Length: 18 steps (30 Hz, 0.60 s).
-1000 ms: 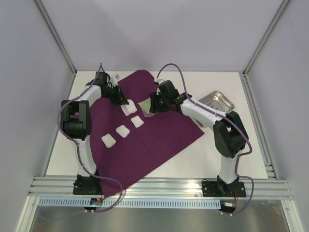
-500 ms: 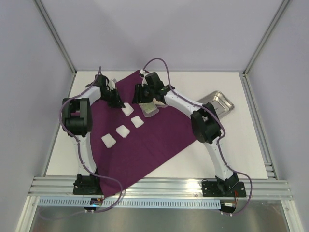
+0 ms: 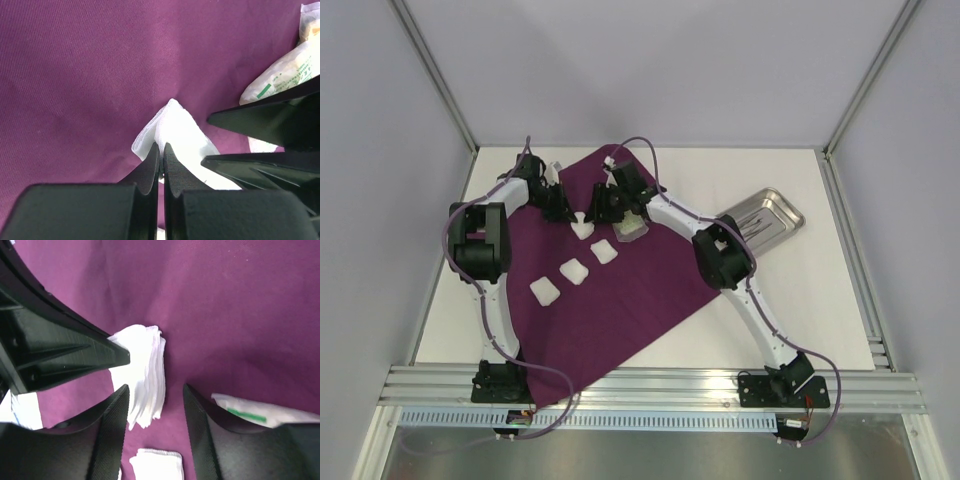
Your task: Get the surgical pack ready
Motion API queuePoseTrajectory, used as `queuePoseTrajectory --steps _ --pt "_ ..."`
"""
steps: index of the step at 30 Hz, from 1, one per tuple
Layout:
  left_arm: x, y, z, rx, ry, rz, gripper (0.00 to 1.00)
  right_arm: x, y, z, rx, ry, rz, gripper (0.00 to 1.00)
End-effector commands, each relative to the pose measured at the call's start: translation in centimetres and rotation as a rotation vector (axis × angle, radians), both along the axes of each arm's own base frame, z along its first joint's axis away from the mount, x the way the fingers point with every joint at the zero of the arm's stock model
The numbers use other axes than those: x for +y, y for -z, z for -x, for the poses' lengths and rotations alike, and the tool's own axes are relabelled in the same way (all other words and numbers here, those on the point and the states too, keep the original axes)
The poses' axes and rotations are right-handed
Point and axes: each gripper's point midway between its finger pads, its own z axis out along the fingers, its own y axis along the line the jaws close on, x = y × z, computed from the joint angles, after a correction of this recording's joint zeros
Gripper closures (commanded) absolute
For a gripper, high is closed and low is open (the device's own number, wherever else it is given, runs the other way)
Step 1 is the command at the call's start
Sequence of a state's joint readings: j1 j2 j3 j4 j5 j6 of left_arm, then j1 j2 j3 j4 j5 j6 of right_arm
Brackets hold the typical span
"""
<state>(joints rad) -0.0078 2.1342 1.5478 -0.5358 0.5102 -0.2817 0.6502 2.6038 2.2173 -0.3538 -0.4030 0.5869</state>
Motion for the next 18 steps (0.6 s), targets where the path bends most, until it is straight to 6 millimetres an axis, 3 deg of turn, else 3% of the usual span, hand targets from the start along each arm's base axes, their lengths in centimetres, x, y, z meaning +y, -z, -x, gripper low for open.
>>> queuePoseTrajectory --steps 1,11,18 --pt "0.1 -0.9 -1.1 -0.047 0.021 -0.016 1.00 1.4 0.7 0.1 0.053 0.000 -0.053 0.53" --pt "0.3 -0.5 -1.2 -0.039 0.013 -0.029 1.00 1.5 3.5 1.3 0.172 0.020 -0.054 0.62" --pt "0.5 -0.1 -1.3 -0.032 0.012 -0.041 1.00 2.2 3.6 2.3 0.226 -0.005 -0.091 0.62"
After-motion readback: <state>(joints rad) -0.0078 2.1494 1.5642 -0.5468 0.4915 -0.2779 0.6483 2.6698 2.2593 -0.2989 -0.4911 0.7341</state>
